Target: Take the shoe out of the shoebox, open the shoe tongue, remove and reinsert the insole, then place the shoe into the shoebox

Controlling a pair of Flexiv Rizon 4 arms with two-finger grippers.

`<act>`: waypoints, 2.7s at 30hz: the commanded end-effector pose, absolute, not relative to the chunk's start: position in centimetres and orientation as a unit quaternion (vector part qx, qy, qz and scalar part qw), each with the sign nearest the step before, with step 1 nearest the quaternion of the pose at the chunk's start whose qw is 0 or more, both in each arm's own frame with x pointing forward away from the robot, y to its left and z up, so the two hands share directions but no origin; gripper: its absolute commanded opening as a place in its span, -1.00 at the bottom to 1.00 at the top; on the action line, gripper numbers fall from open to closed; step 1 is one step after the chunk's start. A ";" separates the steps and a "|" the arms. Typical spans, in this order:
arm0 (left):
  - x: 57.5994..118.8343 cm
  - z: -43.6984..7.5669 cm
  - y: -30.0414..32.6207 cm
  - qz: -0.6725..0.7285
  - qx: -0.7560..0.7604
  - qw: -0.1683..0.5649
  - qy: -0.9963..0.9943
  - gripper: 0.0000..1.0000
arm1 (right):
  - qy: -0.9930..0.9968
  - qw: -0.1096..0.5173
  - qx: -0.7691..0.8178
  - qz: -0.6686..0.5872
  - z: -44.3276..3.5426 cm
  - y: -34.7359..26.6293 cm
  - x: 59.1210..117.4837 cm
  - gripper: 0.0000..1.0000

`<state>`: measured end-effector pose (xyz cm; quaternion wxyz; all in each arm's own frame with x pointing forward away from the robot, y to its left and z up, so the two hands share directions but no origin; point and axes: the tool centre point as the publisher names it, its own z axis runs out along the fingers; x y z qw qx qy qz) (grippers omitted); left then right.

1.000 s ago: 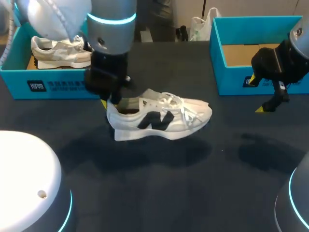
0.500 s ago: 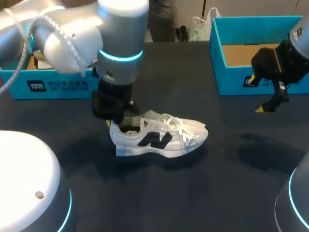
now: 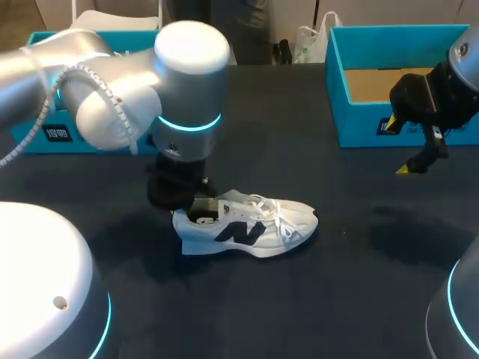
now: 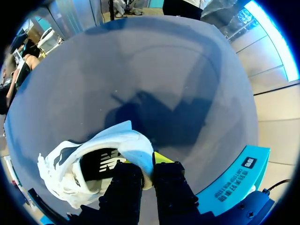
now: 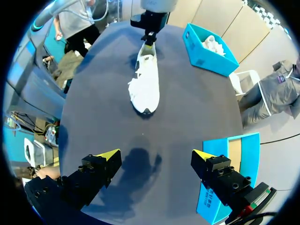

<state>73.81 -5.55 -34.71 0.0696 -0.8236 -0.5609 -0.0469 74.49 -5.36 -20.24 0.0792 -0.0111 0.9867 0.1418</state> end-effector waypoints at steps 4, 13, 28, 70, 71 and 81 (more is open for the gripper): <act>73.6 -35.7 -5.9 -0.061 -0.823 0.068 -0.561 -1.00 | 0.987 0.079 -0.011 0.141 -20.3 -5.3 74.6 1.00; 73.7 -36.7 -5.7 -0.060 -0.822 0.082 -0.560 -0.13 | 0.987 0.079 -0.011 0.141 -20.3 -5.3 74.6 1.00; 73.2 -30.2 -5.4 -0.006 -0.796 0.000 -0.605 1.00 | 0.987 0.079 -0.011 0.141 -20.3 -5.3 74.6 1.00; 74.7 -27.3 1.6 0.183 -0.572 0.074 -0.796 1.00 | 0.987 0.079 -0.011 0.141 -20.3 -5.3 74.6 1.00; 74.8 -27.3 1.8 0.192 -0.556 0.077 -0.805 1.00 | 0.987 0.079 -0.011 0.141 -20.3 -5.3 74.6 1.00; 75.9 -27.3 3.8 0.270 -0.417 0.070 -0.865 1.00 | 0.987 0.079 -0.011 0.141 -20.3 -5.3 74.6 1.00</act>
